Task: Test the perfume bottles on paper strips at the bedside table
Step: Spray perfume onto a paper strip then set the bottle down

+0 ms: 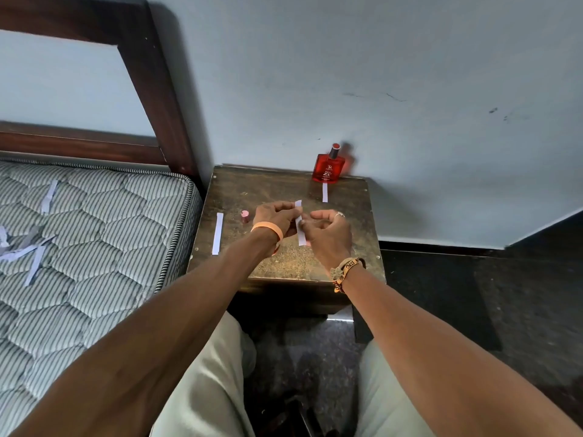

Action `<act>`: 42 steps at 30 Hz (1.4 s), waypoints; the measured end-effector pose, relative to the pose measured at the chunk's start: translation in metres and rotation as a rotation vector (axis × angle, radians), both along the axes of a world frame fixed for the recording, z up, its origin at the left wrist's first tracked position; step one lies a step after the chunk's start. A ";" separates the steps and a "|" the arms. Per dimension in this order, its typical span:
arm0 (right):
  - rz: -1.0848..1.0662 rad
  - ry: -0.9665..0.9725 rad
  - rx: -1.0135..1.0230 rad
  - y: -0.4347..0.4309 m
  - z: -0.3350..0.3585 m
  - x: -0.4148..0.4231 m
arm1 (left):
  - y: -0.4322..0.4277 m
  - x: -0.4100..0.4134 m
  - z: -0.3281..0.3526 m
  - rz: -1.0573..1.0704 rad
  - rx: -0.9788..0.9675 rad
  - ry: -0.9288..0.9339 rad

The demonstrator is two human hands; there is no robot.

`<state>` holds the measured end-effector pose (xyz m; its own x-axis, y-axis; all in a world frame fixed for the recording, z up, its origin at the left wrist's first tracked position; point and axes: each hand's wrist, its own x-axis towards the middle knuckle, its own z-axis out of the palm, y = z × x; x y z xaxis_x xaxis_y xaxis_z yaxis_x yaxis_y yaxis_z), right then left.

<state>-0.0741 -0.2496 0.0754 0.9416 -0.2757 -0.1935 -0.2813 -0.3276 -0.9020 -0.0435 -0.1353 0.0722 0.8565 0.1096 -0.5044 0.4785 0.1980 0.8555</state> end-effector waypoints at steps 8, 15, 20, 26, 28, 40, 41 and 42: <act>-0.019 -0.102 -0.509 -0.063 -0.015 0.009 | -0.046 0.013 -0.036 -0.063 0.079 0.057; 0.120 0.099 -0.324 -0.078 -0.052 0.007 | -0.071 0.019 -0.064 -0.146 0.185 0.071; 0.011 0.134 -0.281 -0.070 -0.065 0.014 | -0.073 0.021 -0.071 -0.173 0.191 0.064; 0.043 0.085 -0.193 -0.071 -0.060 0.015 | -0.059 0.025 -0.060 -0.169 0.133 0.045; 0.065 0.048 -0.160 -0.067 -0.048 0.011 | -0.052 0.022 -0.042 -0.163 0.104 0.025; 0.081 -0.370 -0.118 -0.021 0.061 -0.044 | -0.011 -0.020 0.074 -0.074 -0.034 -0.110; 0.088 -0.403 -0.111 -0.018 0.070 -0.050 | -0.007 -0.025 0.082 -0.077 -0.037 -0.125; 0.098 -0.426 -0.107 -0.015 0.078 -0.057 | -0.004 -0.031 0.089 -0.077 -0.042 -0.144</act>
